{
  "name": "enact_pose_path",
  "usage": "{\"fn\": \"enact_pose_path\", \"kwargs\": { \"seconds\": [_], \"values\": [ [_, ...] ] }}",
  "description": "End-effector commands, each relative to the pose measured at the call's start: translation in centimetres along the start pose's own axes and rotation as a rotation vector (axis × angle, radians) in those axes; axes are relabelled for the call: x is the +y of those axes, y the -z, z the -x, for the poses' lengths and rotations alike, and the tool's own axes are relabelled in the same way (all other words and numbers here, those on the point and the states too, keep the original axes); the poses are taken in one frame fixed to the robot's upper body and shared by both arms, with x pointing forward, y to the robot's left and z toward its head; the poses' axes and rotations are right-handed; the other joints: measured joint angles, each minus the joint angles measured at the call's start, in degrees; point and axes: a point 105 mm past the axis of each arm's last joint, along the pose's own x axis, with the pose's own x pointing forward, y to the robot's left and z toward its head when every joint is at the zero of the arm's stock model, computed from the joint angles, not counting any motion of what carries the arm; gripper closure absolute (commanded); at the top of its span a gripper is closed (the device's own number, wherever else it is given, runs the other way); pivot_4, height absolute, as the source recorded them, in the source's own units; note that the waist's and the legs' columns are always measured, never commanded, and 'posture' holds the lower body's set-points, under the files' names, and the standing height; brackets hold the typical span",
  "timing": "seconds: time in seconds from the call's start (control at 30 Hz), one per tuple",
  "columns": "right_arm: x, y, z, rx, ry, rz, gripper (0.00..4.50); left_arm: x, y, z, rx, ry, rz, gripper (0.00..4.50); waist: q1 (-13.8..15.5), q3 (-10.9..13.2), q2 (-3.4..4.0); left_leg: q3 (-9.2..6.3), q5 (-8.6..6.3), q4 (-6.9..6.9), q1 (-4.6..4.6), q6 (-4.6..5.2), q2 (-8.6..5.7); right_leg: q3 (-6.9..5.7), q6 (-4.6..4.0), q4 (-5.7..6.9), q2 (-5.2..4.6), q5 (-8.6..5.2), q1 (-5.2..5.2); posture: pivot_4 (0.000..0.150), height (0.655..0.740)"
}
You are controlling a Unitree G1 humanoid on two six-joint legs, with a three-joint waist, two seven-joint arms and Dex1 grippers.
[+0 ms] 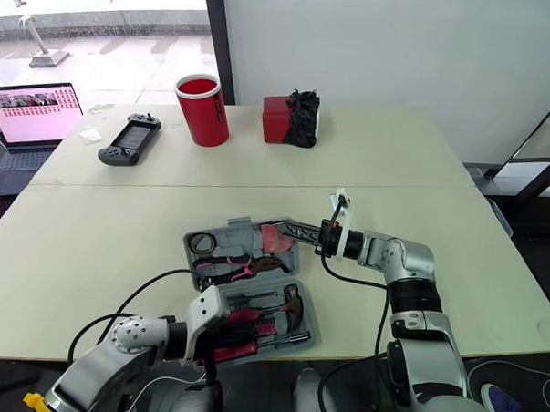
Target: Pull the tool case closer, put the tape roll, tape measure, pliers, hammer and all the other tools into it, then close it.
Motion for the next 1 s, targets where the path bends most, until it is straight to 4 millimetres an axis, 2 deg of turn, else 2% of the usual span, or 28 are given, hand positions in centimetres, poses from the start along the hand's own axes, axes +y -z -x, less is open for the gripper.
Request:
{"fn": "enact_pose_path", "kwargs": {
  "seconds": [0.03,0.2,0.27,0.4,0.57,0.7,0.8,1.0],
  "values": [
    [1.4,-0.7,-0.2,0.001,-0.067,0.055,0.07,1.6,-1.9,2.2,-0.076,-0.085,-0.005,4.5,0.0,0.0,-0.01,0.0,0.0,0.0,0.0,0.0,0.0,0.0,0.0,0.0,0.0,0.0,0.0,0.15,0.74],
    [1.6,-0.6,0.0,0.016,-0.075,0.068,0.07,3.3,-3.4,5.4,-0.173,-0.134,0.04,4.5,0.1,0.0,-0.02,0.0,0.0,0.01,-0.03,0.0,0.0,0.0,-0.03,-0.01,-0.01,0.0,-0.03,0.15,0.74],
    [1.7,-0.5,0.2,0.032,-0.08,0.077,0.07,3.3,-3.5,6.9,-0.183,-0.138,0.052,4.5,0.0,0.0,-0.03,0.0,0.0,0.0,-0.06,-0.01,0.0,0.0,-0.03,-0.04,-0.01,0.0,-0.06,0.15,0.74],
    [2.2,-0.1,0.6,0.07,-0.094,0.11,0.07,3.0,-2.6,9.9,-0.151,-0.142,0.08,4.5,0.0,0.0,-0.01,0.0,0.0,-0.12,-0.15,-0.01,0.0,0.0,0.01,-0.05,-0.02,-0.02,-0.2,0.15,0.74],
    [3.4,0.4,1.9,0.097,-0.128,0.133,0.07,3.2,-1.1,14.0,-0.129,-0.179,0.175,4.5,0.9,0.0,0.01,0.01,0.0,-0.04,-0.69,-0.01,0.01,-0.01,0.0,-0.01,-0.02,-0.02,-0.74,0.15,0.74],
    [4.6,0.6,3.3,0.107,-0.146,0.157,0.07,3.4,-0.4,15.7,-0.093,-0.202,0.178,4.5,1.4,0.1,0.0,0.01,0.0,0.0,-0.78,-0.01,0.0,-0.01,-0.06,-0.06,-0.04,-0.04,-0.79,0.15,0.74],
    [5.8,0.6,5.4,0.113,-0.147,0.171,0.07,4.8,-0.1,17.4,-0.06,-0.264,0.152,4.5,1.8,0.1,0.0,0.01,-0.01,0.08,-0.82,-0.02,-0.01,-0.01,-0.12,-0.07,-0.05,-0.03,-0.81,0.15,0.74],
    [7.4,1.1,8.0,0.149,-0.115,0.215,0.07,6.0,-0.5,18.3,-0.044,-0.287,0.108,4.5,2.6,0.1,-0.04,0.09,-0.02,0.22,-0.83,-0.04,0.0,-0.01,-0.21,-0.11,-0.08,0.03,-0.84,0.15,0.74]
  ]
}}
